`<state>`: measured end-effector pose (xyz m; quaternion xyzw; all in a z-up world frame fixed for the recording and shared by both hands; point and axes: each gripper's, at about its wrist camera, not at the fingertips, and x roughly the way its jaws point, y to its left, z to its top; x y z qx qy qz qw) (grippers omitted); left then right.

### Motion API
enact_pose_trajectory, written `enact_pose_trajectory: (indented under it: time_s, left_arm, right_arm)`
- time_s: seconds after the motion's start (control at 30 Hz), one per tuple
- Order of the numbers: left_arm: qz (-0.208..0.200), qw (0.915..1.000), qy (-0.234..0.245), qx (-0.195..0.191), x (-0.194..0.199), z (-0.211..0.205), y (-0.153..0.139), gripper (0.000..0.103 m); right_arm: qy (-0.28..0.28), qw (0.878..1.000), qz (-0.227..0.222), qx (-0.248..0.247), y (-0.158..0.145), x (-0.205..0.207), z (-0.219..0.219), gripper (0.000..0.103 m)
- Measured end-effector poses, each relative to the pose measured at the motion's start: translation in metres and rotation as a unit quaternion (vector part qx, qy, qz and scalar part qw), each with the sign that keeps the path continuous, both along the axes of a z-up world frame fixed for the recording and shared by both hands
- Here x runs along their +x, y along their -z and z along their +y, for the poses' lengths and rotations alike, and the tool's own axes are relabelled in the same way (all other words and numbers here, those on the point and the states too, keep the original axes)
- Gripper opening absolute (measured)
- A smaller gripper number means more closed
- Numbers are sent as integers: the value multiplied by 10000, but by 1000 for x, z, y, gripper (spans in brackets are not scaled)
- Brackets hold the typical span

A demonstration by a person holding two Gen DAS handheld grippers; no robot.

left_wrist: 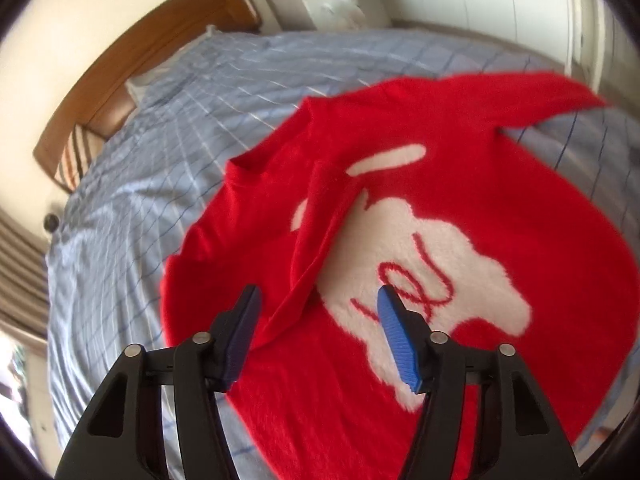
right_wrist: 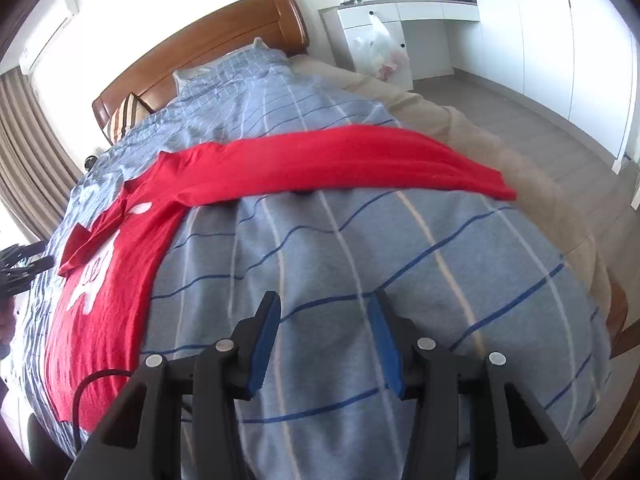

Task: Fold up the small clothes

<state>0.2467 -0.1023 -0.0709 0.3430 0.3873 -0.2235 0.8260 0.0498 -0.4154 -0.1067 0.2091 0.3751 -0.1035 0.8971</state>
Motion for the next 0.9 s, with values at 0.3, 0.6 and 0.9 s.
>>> enact_pose_trajectory:
  time_s: [0.3,0.6,0.9]
  left_arm:
    - [400,9924,-663,-959,68,-7,10,6]
    - [-193,8537,-3738,-3622,51,262,-63,6]
    - [-275,7373,-5909,-3264,13,416,27,6]
  right_arm:
    - [17,9999,-79,-82,12,1,22,51]
    - [26,9998,-109,-141,15,0,25,55]
    - [17,9991,10,-423,17,7,34,60]
